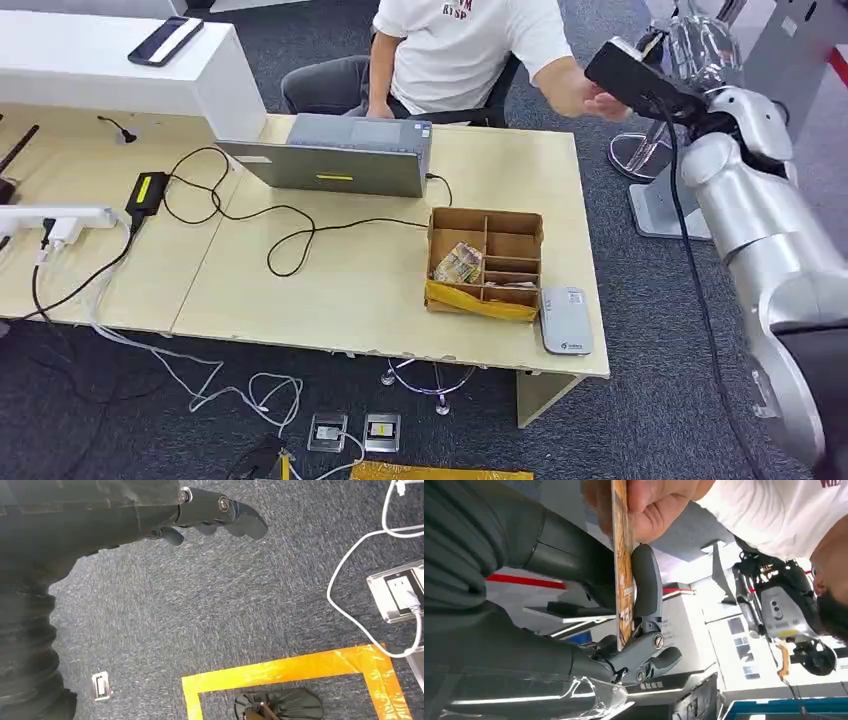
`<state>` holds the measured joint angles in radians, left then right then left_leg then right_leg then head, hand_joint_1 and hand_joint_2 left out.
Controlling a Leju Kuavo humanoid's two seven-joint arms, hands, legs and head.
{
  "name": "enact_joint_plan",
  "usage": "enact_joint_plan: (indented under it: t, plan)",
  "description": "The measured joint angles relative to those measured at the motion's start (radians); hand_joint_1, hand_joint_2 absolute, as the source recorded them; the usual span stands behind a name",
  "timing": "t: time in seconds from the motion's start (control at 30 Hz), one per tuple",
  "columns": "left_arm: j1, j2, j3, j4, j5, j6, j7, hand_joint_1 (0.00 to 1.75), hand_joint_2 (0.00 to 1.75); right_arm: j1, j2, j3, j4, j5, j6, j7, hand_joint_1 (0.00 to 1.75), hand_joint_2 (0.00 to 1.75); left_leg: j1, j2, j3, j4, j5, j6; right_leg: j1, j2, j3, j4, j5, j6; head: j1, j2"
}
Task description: Pass the card to the sensor for recognition and then transmit it.
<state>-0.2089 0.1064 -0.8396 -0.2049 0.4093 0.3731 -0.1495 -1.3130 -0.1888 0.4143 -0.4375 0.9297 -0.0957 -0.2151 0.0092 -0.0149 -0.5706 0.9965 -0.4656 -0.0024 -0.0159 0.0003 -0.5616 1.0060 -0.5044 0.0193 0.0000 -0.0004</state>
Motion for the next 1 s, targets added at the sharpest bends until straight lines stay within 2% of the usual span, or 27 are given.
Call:
enact_joint_plan:
  t: [0.17,0.2,0.23,0.27,0.63,0.83,0.93,1.0]
  plan:
    - [0.0,0.0,-0.001,0.0,-0.001,-0.001,0.0,0.0,1.75,0.0,0.012,0.013,0.028,0.004,0.002,0.0,1.75,1.75,0.0,0.0,0.0,0.0,0.0,0.0,0.0,0.001,0.0,0.0,0.0,0.0,0.0,0.0]
    - [0.0,0.0,-0.001,0.0,-0.002,-0.002,0.0,0.0,1.75,0.001,0.013,0.014,0.034,0.006,0.003,0.0,1.62,1.75,0.0,0.0,0.0,0.0,0.0,0.0,0.0,0.001,0.0,0.0,0.0,0.0,0.0,0.0]
    - [-0.001,0.0,-0.002,0.0,-0.002,-0.002,0.0,0.0,1.75,0.002,0.014,0.014,0.037,0.006,0.003,0.0,0.14,1.75,0.0,0.0,0.0,0.0,0.0,0.0,0.0,0.0,0.0,0.0,0.0,0.0,0.0,0.0]
    - [-0.001,0.0,-0.003,0.0,-0.003,-0.005,0.001,0.0,1.75,0.004,0.015,0.016,0.042,0.007,0.003,0.0,0.0,1.75,0.0,0.0,0.0,0.0,0.0,0.0,0.0,0.0,0.0,0.0,0.0,0.0,0.0,0.0]
    - [-0.003,0.0,-0.01,0.0,-0.008,-0.007,0.008,0.0,1.75,0.024,0.021,0.025,0.071,-0.018,-0.068,-0.015,0.0,1.75,0.0,0.001,0.001,0.0,0.0,0.0,0.0,0.001,0.0,0.0,0.0,0.0,0.0,0.0]
    - [-0.002,0.0,-0.011,0.0,0.001,0.004,0.008,0.0,1.75,0.025,0.021,0.017,0.071,-0.146,-0.089,-0.105,0.0,1.75,0.0,0.001,0.0,0.0,0.0,0.0,0.0,0.001,0.0,0.0,0.0,0.0,0.0,0.0]
    - [0.002,0.0,-0.01,0.0,0.015,0.006,0.008,0.0,1.75,0.031,0.033,-0.007,0.049,-0.301,-0.037,-0.201,0.0,1.75,0.0,0.001,0.0,0.0,0.0,0.0,0.0,0.001,0.0,0.0,0.0,0.0,0.0,0.0]
    - [0.007,0.0,-0.01,0.0,0.023,0.006,0.003,0.0,1.75,0.048,0.041,-0.02,0.016,-0.371,0.006,-0.21,0.0,1.75,0.0,0.001,0.0,0.0,0.0,0.0,0.0,0.001,0.0,0.0,0.0,0.0,0.0,0.0]
